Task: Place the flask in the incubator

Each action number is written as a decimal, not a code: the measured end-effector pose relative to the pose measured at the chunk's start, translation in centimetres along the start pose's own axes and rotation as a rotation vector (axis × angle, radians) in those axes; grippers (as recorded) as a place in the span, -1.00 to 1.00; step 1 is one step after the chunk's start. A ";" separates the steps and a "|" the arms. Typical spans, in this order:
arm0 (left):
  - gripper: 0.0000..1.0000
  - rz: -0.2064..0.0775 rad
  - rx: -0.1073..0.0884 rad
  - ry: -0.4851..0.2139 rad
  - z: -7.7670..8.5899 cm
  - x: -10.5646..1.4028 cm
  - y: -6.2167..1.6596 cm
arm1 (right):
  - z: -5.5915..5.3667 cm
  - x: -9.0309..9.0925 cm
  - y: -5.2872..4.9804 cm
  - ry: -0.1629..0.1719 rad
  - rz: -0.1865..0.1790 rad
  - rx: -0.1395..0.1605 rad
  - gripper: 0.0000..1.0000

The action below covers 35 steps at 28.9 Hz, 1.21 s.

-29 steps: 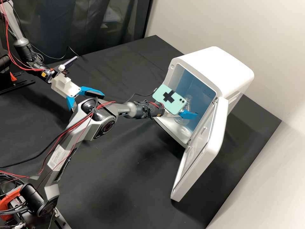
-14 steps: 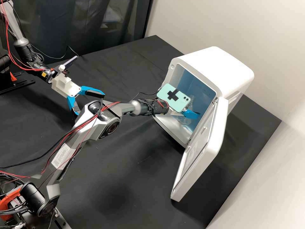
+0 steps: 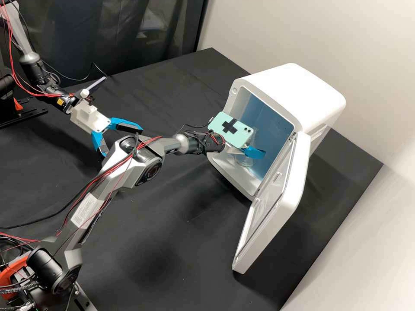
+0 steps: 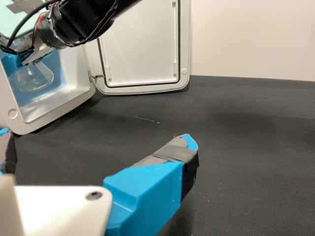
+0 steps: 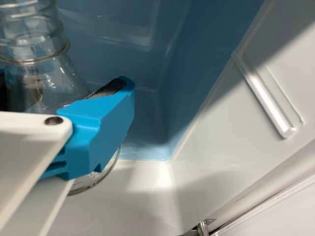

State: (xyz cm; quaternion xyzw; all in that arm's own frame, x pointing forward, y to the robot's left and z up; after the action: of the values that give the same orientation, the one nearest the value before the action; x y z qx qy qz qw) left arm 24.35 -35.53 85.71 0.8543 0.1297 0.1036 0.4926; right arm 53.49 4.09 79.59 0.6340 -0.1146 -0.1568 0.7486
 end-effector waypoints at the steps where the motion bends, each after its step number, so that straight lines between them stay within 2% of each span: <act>1: 1.00 0.000 0.000 0.000 0.0 0.0 0.00 | -0.1 0.0 0.0 0.001 -0.001 0.000 -1.00; 18: 1.00 0.007 0.001 -0.001 0.0 0.2 0.19 | -0.4 -0.1 -0.4 0.008 -0.007 0.001 -1.00; 29: 1.00 0.007 0.001 -0.001 0.0 0.2 0.19 | 0.5 0.2 -2.1 -0.016 -0.044 -0.017 -1.00; 35: 1.00 0.007 0.000 0.000 0.0 0.2 0.19 | 0.1 -0.2 -3.1 -0.015 -0.060 -0.029 -1.00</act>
State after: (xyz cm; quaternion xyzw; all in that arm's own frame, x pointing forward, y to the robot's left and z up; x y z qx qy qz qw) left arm 24.54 -35.57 85.88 0.8548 0.1265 0.1054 0.4922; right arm 52.97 3.57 76.54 0.6249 -0.0987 -0.1853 0.7519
